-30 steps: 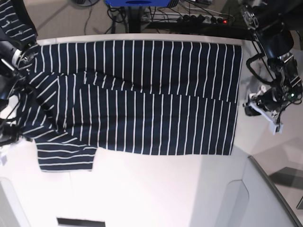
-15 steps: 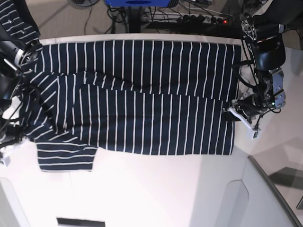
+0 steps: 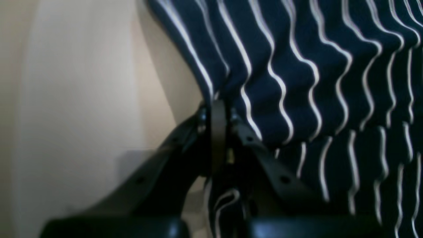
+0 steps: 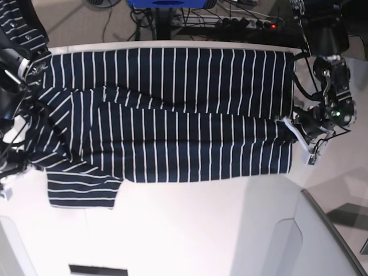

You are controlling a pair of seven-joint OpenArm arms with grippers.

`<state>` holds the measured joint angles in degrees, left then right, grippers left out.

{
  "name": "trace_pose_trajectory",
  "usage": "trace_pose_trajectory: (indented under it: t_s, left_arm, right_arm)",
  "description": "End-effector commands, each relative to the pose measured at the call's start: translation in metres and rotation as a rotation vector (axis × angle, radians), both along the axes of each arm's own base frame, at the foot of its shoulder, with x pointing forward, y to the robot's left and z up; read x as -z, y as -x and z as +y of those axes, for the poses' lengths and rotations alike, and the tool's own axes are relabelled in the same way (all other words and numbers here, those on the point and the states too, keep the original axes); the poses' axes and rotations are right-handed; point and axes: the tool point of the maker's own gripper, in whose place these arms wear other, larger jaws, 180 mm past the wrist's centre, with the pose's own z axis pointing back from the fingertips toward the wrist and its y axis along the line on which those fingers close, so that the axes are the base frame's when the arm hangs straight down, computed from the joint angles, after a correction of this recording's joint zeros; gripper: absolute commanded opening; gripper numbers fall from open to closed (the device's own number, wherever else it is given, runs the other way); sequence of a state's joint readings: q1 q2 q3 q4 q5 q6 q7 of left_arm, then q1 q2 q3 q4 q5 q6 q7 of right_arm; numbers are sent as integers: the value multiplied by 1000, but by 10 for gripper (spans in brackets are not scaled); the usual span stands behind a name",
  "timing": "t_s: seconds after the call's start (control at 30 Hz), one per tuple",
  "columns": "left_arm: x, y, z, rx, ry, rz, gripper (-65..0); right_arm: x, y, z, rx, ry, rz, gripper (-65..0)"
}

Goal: Layout the t-shirt on the table in an organized manner, then fold the t-shirt properly
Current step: 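Move the left gripper along the shirt's side edge and grasp it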

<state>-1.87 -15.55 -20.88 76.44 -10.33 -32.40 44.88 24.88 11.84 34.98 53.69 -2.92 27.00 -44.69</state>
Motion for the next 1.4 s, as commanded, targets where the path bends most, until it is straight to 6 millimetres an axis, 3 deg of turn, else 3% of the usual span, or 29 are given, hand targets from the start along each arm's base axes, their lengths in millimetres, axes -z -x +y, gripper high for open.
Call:
trace_pose_trajectory:
  t_s: [0.0,0.1,0.33,0.47,0.5,0.57,0.63,0.7,0.73,0.83,0.93,1.13,1.37]
  left_arm:
    - [-22,-8,8,14,-47,-48,-650]
    - [-27,11,5,46,-97,-25,-650]
    - [8,61,3,59,-96,104,-650]
    - [15,76,8,47,-96,137,-650]
    - [15,77,8,45,-96,138,-632]
    - [13,77,14,27,-99,131,-467]
    - [6,74,26,-9,-107,110,-308]
    - [-2,71,38,-49,-113,88,-206]
    - [-4,71,45,-71,-115,80,-186]
    - [-16,56,63,-140,-105,34,-197]
    - [-4,40,68,-191,-43,44,-211]
    - [15,-6,57,-253,116,-1,-209]
    - [39,-25,45,-313,245,-7,-209]
  right_arm:
    - [-23,-17,-10,8,21,-69,-648]
    - [-23,-17,-10,8,21,-69,-648]
    - [-23,-17,-10,8,21,-69,-648]
    - [-23,-17,-10,8,21,-69,-648]
    - [-23,-17,-10,8,21,-69,-648]
    - [-23,-17,-10,8,21,-69,-648]
    - [-22,-17,-10,8,20,-67,-648]
    - [-22,-17,-10,7,20,-66,-648]
    - [-22,-17,-10,7,20,-66,-648]
    - [-22,-17,-10,6,21,-65,-648]
    - [-22,-17,-10,6,21,-65,-648]
    - [-22,-17,-8,5,18,-65,-648]
    - [-22,-16,-10,6,21,-64,-648]
